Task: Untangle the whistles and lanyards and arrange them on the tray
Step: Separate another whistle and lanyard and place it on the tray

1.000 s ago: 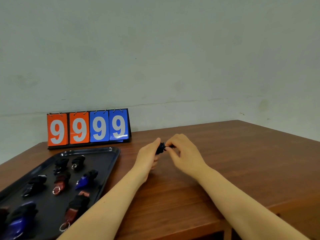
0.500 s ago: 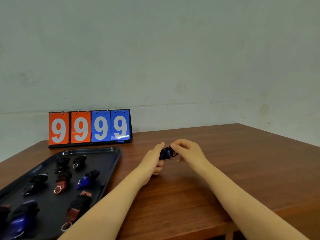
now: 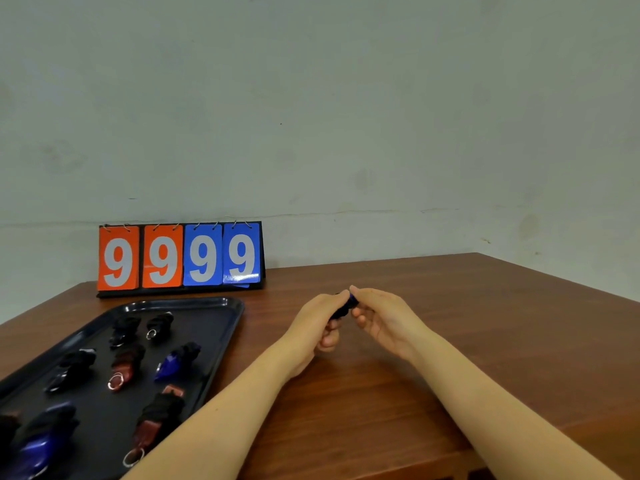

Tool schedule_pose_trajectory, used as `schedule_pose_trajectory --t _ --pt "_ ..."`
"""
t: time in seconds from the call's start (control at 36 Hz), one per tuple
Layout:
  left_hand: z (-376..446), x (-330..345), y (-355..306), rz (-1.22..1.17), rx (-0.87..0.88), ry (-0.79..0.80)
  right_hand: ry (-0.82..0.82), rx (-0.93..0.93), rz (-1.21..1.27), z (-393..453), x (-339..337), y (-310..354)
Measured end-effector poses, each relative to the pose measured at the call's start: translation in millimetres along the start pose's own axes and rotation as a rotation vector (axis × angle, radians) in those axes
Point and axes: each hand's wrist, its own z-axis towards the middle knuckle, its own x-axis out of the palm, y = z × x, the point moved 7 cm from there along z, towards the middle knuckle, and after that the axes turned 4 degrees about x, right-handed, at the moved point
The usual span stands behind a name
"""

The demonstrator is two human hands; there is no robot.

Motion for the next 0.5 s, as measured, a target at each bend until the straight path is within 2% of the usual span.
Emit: schedule_pose_trajectory --t 0.17,0.31,0.36,0.44,0.5 --pt "2.2 -5.7 4.2 -0.198 -0.046 -0.059 0.038 -0.033 0.017 -0.1 3.9 1.2" --pt "0.2 -9.9 5.8 -0.259 -0.061 -0.077 0.028 -0.041 -0.094 0.2 6.2 0.8" --pt "0.1 -11.8 5.6 -0.268 -0.057 -0.095 -0.022 -0.089 -0.279 -0.5 7.0 3.3" --pt "-0.9 -11.1 7.0 -0.253 -0.069 -0.078 -0.146 -0.243 -0.693 -3.1 8.9 11.7" --pt "-2.4 -8.9 8.5 -0.226 -0.089 -0.045 -0.204 -0.350 -0.840 -6.4 10.0 16.4"
